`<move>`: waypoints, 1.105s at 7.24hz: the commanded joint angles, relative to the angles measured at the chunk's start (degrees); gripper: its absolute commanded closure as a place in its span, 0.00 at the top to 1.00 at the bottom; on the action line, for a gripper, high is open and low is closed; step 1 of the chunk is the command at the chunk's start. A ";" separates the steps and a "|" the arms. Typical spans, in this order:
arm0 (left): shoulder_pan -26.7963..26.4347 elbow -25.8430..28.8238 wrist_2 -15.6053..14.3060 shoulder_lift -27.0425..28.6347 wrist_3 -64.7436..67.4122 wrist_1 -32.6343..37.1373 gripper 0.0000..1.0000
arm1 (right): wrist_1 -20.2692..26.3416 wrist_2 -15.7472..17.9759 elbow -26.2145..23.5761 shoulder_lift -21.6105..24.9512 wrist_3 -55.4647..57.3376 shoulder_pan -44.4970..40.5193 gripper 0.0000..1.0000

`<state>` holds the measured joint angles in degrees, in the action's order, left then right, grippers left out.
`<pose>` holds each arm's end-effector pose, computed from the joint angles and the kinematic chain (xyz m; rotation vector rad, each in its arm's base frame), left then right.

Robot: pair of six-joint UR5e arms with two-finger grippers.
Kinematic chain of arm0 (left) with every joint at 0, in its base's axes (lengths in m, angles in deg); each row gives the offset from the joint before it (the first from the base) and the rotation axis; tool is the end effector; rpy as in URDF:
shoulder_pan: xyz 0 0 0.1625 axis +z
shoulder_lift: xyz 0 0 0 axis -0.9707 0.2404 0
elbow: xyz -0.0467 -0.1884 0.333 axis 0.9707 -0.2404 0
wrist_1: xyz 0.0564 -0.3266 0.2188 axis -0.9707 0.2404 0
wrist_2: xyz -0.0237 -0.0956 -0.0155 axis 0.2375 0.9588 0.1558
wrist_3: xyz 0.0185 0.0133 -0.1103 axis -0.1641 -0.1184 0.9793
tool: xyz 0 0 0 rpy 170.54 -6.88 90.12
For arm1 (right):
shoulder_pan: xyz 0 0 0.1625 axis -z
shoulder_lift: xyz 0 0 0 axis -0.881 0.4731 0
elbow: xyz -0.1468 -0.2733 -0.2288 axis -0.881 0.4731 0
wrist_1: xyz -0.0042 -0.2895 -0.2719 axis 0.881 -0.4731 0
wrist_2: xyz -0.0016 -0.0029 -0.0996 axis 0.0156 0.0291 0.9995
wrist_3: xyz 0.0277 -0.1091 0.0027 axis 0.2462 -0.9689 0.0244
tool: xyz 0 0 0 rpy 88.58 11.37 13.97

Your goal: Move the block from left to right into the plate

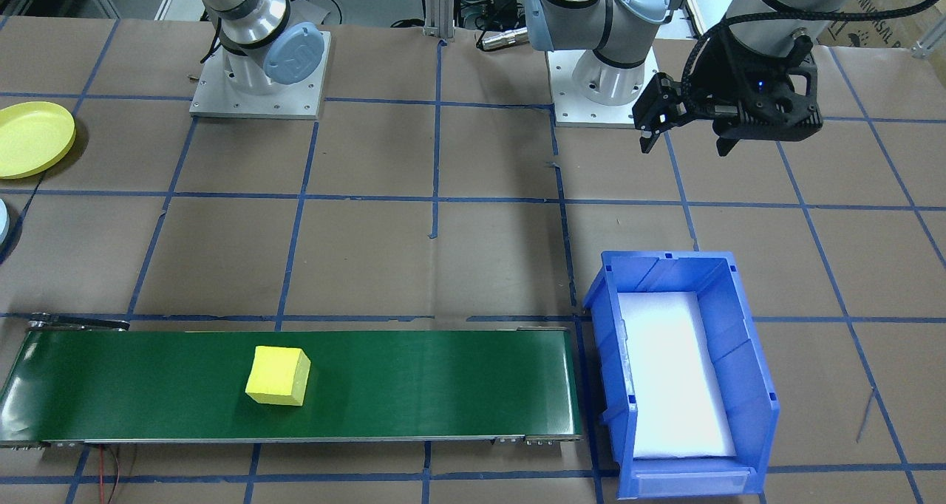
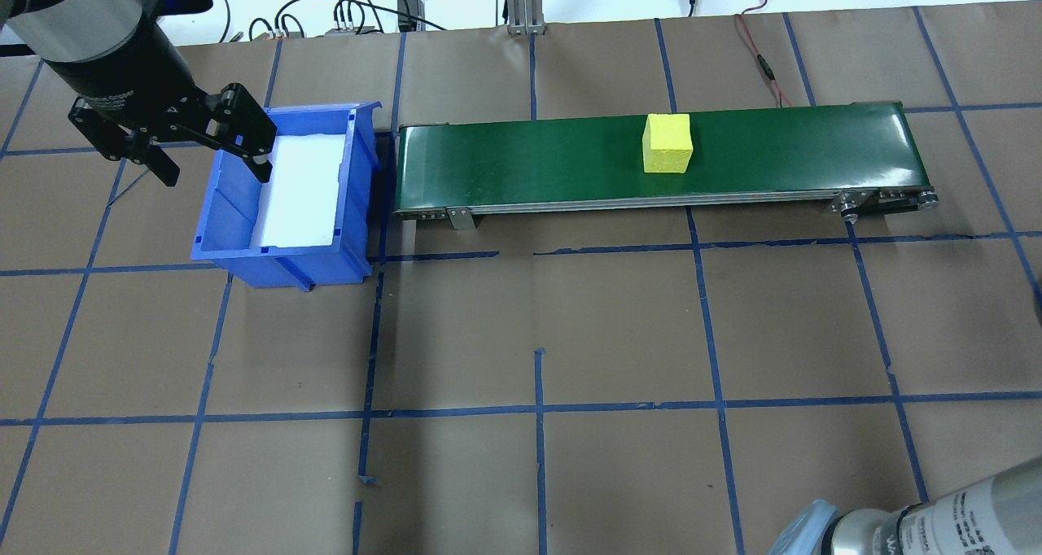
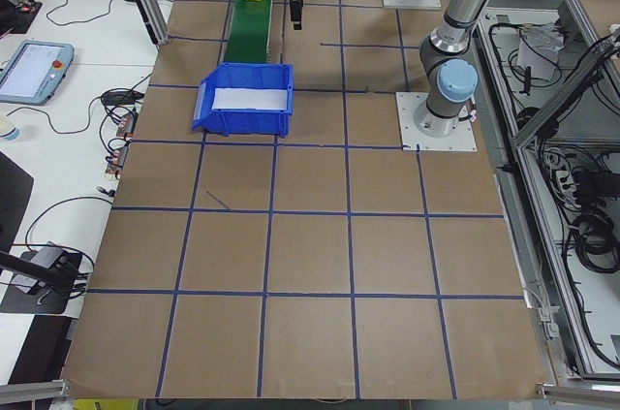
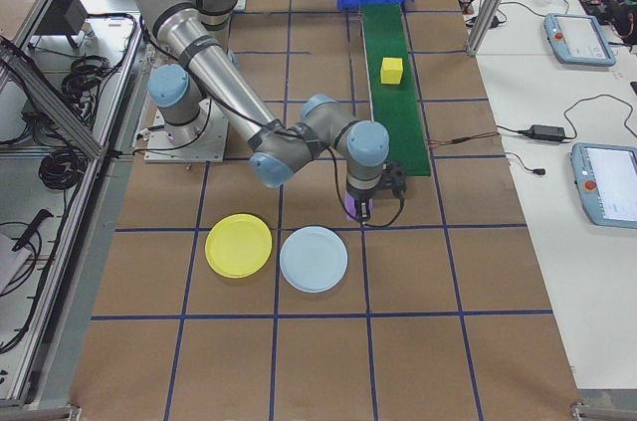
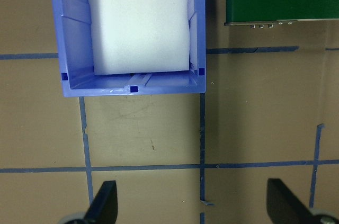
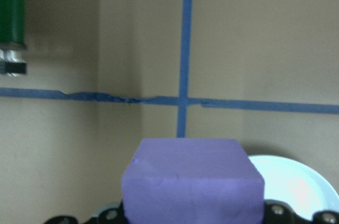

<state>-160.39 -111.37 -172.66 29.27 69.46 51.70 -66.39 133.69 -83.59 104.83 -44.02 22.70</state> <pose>-0.0865 -0.4707 0.4528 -0.0216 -3.1369 -0.0924 -0.3606 -0.4739 0.2475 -0.0855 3.0921 -0.0744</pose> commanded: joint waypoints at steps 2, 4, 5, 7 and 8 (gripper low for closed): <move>-0.07 -0.05 0.00 0.00 -0.10 0.00 1.00 | -5.95 -0.21 -7.27 -0.40 -7.94 11.20 0.34; -0.16 -0.22 0.00 0.00 -0.02 0.00 1.00 | -5.96 0.05 -7.20 -1.97 -7.94 11.29 1.00; -0.07 -0.23 0.09 0.00 -0.10 0.00 1.00 | -5.26 0.31 -6.76 -1.72 -7.42 11.29 1.00; -0.16 -0.14 0.00 0.00 -0.10 0.00 1.00 | -0.90 -1.17 -2.65 0.03 -3.93 8.94 1.00; -0.34 -0.14 0.09 0.08 -0.02 0.00 1.00 | 5.49 -4.14 0.42 3.87 1.58 1.27 1.00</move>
<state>-160.57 -111.47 -172.63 29.28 69.38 51.70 -67.10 132.14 -86.57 105.34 -47.63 30.47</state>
